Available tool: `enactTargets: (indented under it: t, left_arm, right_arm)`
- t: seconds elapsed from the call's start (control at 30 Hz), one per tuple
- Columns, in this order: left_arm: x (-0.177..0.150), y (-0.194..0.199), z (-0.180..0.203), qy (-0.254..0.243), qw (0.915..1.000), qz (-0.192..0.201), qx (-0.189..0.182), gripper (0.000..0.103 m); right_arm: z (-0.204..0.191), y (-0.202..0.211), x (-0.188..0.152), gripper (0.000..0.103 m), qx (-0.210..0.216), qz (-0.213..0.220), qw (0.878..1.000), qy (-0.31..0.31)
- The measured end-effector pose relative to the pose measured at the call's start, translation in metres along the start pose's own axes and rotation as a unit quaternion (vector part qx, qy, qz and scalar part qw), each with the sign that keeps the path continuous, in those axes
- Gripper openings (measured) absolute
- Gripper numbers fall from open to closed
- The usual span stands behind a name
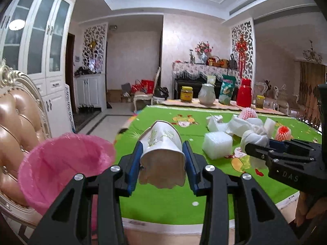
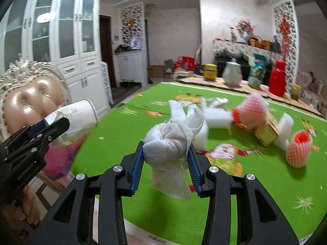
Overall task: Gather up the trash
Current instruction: 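Carry the cup and tissue to the wastebasket and release both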
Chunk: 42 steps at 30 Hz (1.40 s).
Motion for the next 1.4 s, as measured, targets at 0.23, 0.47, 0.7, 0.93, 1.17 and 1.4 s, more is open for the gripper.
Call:
enactTargets:
  t: [0.23,0.47,0.7,0.93,1.17,1.4]
  left_arm:
    - [0.013,0.037,-0.054,0.002,0.9986,0.029,0.043,0.039]
    - [0.011,0.053,-0.121,0.013,0.9949,0.027,0.097,0.039]
    - [0.005,0.047,-0.176,0.029,0.9916,0.007,0.126,0.039]
    - [-0.010,0.025,-0.228,0.081,0.9888,-0.027,0.123,0.039]
    - [-0.019,0.005,-0.257,0.091,0.9854,-0.050,0.135,0.041]
    - [-0.028,0.015,-0.266,0.064,0.9798,-0.047,0.183,0.078]
  right_arm:
    - [-0.053,0.005,0.019,0.041,0.059,0.029,0.998,0.025]
    - [-0.113,-0.007,0.027,0.041,0.112,0.030,0.992,0.054]
    - [-0.169,-0.025,0.037,0.042,0.159,0.028,0.984,0.079]
    - [-0.204,-0.055,0.040,0.042,0.187,0.003,0.978,0.096]
    - [-0.228,-0.087,0.032,0.044,0.210,-0.028,0.972,0.103]
    - [-0.236,-0.097,0.021,0.071,0.207,-0.042,0.971,0.111]
Point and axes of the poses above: each gripper's, at about its wrist camera, not at the fingertips, and y roughly against the way its jaws point, z to its right, x to its top, the point moved 4 cm from there along -y, roughly the way its jaws point, and after that the axes turned 4 degrees about -x, right-handed, at the moved point
